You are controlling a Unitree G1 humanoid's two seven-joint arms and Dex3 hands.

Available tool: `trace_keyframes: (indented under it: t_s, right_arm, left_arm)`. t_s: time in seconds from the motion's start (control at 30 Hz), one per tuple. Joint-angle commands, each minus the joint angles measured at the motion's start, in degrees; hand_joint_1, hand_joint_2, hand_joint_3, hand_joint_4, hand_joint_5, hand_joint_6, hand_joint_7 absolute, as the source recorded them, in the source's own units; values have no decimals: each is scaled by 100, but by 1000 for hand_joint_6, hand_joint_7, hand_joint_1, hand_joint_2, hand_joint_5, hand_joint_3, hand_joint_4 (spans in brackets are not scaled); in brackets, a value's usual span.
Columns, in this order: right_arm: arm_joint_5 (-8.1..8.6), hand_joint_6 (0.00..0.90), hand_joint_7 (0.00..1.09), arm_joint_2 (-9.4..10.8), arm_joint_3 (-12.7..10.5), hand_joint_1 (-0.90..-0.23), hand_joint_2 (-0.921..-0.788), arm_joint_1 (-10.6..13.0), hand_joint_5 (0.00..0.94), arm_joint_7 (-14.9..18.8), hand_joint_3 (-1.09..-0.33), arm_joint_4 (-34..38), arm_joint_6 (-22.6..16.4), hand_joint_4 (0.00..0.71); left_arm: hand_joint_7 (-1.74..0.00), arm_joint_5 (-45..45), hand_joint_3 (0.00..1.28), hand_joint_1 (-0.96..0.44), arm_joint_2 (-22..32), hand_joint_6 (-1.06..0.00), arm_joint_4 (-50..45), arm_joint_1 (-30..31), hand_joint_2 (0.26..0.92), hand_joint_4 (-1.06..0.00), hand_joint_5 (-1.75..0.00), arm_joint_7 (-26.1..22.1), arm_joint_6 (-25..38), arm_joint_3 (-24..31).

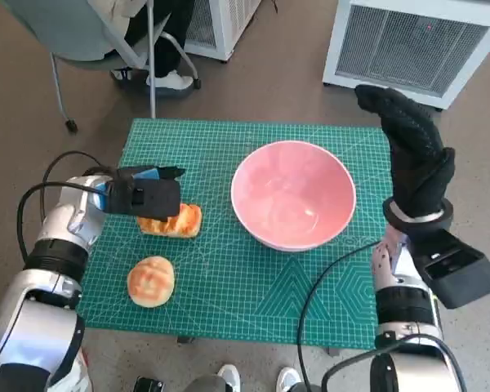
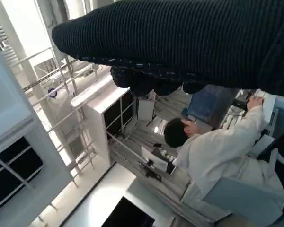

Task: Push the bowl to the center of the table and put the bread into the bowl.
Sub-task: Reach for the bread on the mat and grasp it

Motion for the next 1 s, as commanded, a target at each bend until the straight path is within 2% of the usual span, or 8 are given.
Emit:
trace_keyframes:
  t_s: [0.03, 0.3, 0.73, 0.77, 0.87, 0.9, 0.93, 1.0]
  right_arm:
    - [-74, 290, 252, 32, 3, -627, -921, 131, 2, -107, -734, 86, 108, 392]
    - [-106, 282, 245, 54, 38, -630, -921, 146, 2, -185, -734, 75, 139, 392]
    - [-160, 272, 236, 81, 60, -628, -921, 193, 0, -296, -726, 49, 163, 384]
    - [-162, 271, 235, 81, 60, -629, -921, 196, 0, -297, -726, 53, 161, 383]
    - [-181, 265, 232, 80, 59, -631, -921, 201, 0, -309, -724, 59, 153, 378]
    - [-179, 265, 231, 82, 56, -631, -921, 202, 0, -307, -724, 63, 150, 377]
    - [-178, 263, 230, 84, 53, -632, -921, 201, 0, -306, -724, 67, 149, 376]
    - [-189, 261, 229, 86, 47, -633, -921, 199, 0, -317, -724, 81, 139, 375]
  left_arm:
    - [-29, 110, 2, -232, -199, -262, 183, 274, 796, -187, -20, 48, -45, -161]
    - [-52, 106, 14, -71, -224, -516, 290, 368, 849, -528, -46, 268, -285, -211]
    - [-147, 131, 13, -73, -206, -756, 362, 465, 872, -761, -119, 235, -451, -283]
    - [-222, 143, 8, -72, -205, -749, 366, 470, 878, -772, -140, 251, -456, -295]
    - [-954, 177, 99, -265, -196, -647, 378, 482, 907, -694, -464, 297, -484, -335]
    - [-1025, 187, 107, -284, -195, -638, 379, 487, 910, -678, -522, 312, -485, -349]
    - [-1113, 192, 119, -182, -194, -631, 382, 489, 914, -624, -778, 323, -485, -360]
    - [-1208, 204, 135, -75, -195, -624, 384, 492, 918, -559, -1049, 332, -480, -382]
